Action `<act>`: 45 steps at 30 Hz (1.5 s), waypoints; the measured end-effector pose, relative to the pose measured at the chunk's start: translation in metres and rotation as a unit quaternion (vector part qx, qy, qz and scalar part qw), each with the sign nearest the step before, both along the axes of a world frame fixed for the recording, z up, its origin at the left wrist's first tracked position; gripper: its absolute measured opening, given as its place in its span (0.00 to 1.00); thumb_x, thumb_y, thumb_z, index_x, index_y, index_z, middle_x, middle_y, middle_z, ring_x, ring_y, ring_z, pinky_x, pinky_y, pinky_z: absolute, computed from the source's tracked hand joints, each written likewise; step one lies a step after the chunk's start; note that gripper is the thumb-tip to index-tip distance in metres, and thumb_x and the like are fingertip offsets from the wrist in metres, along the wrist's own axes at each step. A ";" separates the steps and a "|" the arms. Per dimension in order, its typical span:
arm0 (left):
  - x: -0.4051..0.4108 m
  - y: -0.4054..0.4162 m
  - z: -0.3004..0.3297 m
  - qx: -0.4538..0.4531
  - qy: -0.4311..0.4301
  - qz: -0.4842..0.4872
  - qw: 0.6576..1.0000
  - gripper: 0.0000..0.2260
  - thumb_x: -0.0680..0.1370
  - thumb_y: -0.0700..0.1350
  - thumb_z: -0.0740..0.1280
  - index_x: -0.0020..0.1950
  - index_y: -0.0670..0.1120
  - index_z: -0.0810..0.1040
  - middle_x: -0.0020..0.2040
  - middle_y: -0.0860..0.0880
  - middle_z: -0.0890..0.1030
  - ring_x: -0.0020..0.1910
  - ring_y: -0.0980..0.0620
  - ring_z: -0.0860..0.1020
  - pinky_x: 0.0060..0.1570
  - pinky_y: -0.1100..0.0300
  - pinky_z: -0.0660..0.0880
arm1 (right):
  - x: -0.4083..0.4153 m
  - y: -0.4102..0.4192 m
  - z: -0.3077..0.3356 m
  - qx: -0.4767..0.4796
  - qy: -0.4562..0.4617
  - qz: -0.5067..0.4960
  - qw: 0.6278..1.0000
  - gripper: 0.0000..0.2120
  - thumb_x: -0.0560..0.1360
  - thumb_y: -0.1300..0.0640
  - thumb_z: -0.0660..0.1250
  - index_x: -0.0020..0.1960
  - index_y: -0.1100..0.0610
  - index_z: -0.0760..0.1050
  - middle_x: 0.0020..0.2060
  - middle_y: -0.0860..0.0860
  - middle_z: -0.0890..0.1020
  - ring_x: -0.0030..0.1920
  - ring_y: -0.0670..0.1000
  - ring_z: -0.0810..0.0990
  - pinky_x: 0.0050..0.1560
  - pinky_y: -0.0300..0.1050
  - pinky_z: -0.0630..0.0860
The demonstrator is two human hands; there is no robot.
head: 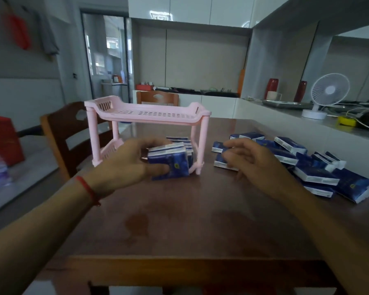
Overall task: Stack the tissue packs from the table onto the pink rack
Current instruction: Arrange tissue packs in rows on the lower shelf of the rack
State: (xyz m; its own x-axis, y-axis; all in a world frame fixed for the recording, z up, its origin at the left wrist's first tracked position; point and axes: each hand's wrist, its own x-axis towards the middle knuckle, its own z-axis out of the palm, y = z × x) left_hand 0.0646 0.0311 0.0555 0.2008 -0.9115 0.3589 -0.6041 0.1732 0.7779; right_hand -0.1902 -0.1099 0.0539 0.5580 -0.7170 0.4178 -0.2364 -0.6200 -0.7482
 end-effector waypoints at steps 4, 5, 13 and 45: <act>0.031 0.002 0.004 -0.001 -0.051 0.116 0.992 0.19 0.73 0.37 0.75 0.57 0.54 0.76 0.55 0.54 0.81 0.55 0.54 0.80 0.58 0.55 0.78 | 0.043 -0.032 -0.006 0.034 0.012 -0.046 0.998 0.10 0.79 0.56 0.67 0.59 0.50 0.76 0.51 0.49 0.82 0.46 0.48 0.83 0.34 0.36 0.78; 0.033 -0.003 0.005 0.006 -0.065 0.139 0.988 0.19 0.73 0.37 0.75 0.59 0.54 0.75 0.56 0.54 0.79 0.55 0.54 0.79 0.56 0.57 0.77 | 0.053 -0.037 -0.010 0.043 0.005 -0.053 0.998 0.10 0.79 0.57 0.66 0.59 0.51 0.76 0.51 0.51 0.82 0.45 0.49 0.83 0.34 0.39 0.79; 0.065 -0.076 -0.002 0.096 -0.080 0.221 0.967 0.22 0.71 0.37 0.73 0.63 0.49 0.75 0.62 0.46 0.76 0.60 0.46 0.76 0.63 0.49 0.75 | 0.075 -0.054 -0.050 -0.030 0.021 -0.095 0.995 0.09 0.80 0.55 0.65 0.61 0.50 0.75 0.52 0.47 0.81 0.49 0.46 0.80 0.51 0.47 0.81; 0.069 -0.106 -0.016 0.037 -0.200 0.252 0.946 0.34 0.73 0.34 0.71 0.77 0.44 0.61 0.72 0.38 0.70 0.70 0.38 0.70 0.69 0.49 0.69 | 0.059 -0.046 -0.042 -0.105 0.009 -0.138 0.985 0.08 0.76 0.62 0.69 0.53 0.53 0.79 0.45 0.46 0.81 0.43 0.43 0.79 0.42 0.34 0.76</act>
